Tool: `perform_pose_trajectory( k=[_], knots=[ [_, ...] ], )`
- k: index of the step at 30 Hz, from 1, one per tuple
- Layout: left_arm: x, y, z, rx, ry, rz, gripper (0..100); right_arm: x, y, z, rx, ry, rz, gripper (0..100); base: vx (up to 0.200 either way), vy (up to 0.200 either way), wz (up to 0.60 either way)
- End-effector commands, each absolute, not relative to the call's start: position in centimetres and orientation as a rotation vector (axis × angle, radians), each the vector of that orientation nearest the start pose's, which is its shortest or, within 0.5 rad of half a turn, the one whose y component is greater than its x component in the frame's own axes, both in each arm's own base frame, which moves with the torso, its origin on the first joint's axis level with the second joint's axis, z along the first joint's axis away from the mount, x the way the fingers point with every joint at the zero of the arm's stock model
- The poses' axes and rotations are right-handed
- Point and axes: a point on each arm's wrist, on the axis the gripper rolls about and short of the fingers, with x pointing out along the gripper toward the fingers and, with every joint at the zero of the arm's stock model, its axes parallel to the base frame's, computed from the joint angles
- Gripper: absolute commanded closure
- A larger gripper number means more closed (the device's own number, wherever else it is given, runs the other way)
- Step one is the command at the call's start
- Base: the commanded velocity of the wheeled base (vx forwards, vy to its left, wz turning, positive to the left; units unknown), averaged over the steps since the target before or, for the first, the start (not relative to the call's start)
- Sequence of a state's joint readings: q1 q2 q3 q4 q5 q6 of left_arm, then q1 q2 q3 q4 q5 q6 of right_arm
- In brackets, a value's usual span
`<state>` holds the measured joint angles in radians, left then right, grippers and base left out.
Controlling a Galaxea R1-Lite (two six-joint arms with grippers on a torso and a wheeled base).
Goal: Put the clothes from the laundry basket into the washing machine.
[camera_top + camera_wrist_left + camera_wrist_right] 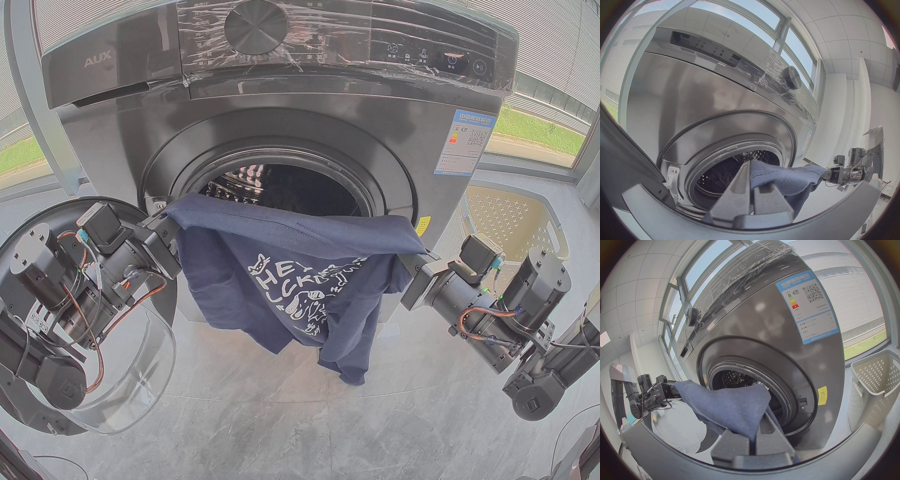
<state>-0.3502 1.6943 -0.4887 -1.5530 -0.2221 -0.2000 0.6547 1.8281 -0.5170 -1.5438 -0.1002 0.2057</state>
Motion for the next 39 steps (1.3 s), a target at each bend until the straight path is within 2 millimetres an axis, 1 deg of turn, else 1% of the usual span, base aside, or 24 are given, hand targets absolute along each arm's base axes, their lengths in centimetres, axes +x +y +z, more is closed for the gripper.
perform_pose_trajectory(
  k=[1, 8, 11, 14, 16, 23, 27, 28, 30, 31, 32, 33, 35, 36, 38, 39],
  knots=[
    [24.6, -9.9, 19.5, -0.213, -0.287, -0.612, 100, 23.5, 17.7, 16.8, 0.293, -0.178, 0.576, 100, 0.0, 0.0, 0.0],
    [24.1, -10.3, 19.5, -0.216, -0.285, -0.633, 100, 23.3, 17.6, 17.1, 0.297, -0.187, 0.572, 100, 0.0, 0.0, 0.0],
    [23.4, -10.4, 19.9, -0.215, -0.302, -0.648, 100, 22.7, 17.2, 18.3, 0.312, -0.224, 0.561, 100, 0.0, 0.0, 0.0],
    [23.1, -10.3, 20.1, -0.214, -0.307, -0.648, 100, 22.7, 17.0, 18.7, 0.317, -0.242, 0.557, 100, 0.0, 0.0, 0.0],
    [23.0, -10.2, 19.8, -0.211, -0.295, -0.647, 100, 22.6, 16.9, 18.6, 0.314, -0.237, 0.557, 100, 0.0, 0.0, 0.0],
    [23.0, -10.3, 20.1, -0.21, -0.306, -0.655, 100, 22.6, 17.0, 18.6, 0.314, -0.235, 0.558, 100, 0.0, 0.0, 0.0],
    [23.0, -11.3, 20.2, -0.214, -0.311, -0.697, 100, 22.5, 17.1, 18.3, 0.312, -0.222, 0.563, 100, 0.0, 0.0, 0.0],
    [22.9, -12.0, 20.5, -0.219, -0.322, -0.725, 100, 22.5, 17.3, 18.0, 0.31, -0.212, 0.568, 100, 0.0, 0.0, 0.0],
    [22.8, -12.8, 20.9, -0.226, -0.334, -0.755, 100, 22.4, 17.4, 17.7, 0.306, -0.2, 0.571, 100, 0.0, 0.0, 0.0],
    [22.7, -13.5, 21.0, -0.231, -0.338, -0.779, 100, 22.4, 17.6, 17.2, 0.303, -0.181, 0.576, 100, 0.0, 0.0, 0.0],
    [22.7, -13.5, 21.0, -0.231, -0.338, -0.779, 100, 22.4, 17.6, 17.2, 0.303, -0.181, 0.576, 100, 0.0, 0.0, 0.0],
    [22.7, -14.2, 21.3, -0.236, -0.34, -0.804, 100, 21.7, 18.2, 16.2, 0.293, -0.135, 0.602, 100, 0.0, 0.0, 0.0],
    [22.7, -14.3, 21.3, -0.237, -0.341, -0.805, 100, 21.7, 18.3, 16.0, 0.293, -0.129, 0.606, 100, 0.0, 0.0, 0.0],
    [23.2, -14.6, 21.6, -0.232, -0.334, -0.825, 100, 21.8, 19.0, 13.7, 0.262, -0.044, 0.615, 100, 0.0, 0.0, 0.0],
    [23.6, -14.9, 21.2, -0.227, -0.32, -0.838, 100, 21.8, 19.6, 12.6, 0.247, -0.005, 0.628, 100, 0.0, 0.0, 0.0],
    [23.8, -14.9, 21.0, -0.226, -0.312, -0.833, 100, 21.5, 20.2, 12.3, 0.244, 0.006, 0.646, 0, 0.0, 0.0, 0.0]
  ],
)
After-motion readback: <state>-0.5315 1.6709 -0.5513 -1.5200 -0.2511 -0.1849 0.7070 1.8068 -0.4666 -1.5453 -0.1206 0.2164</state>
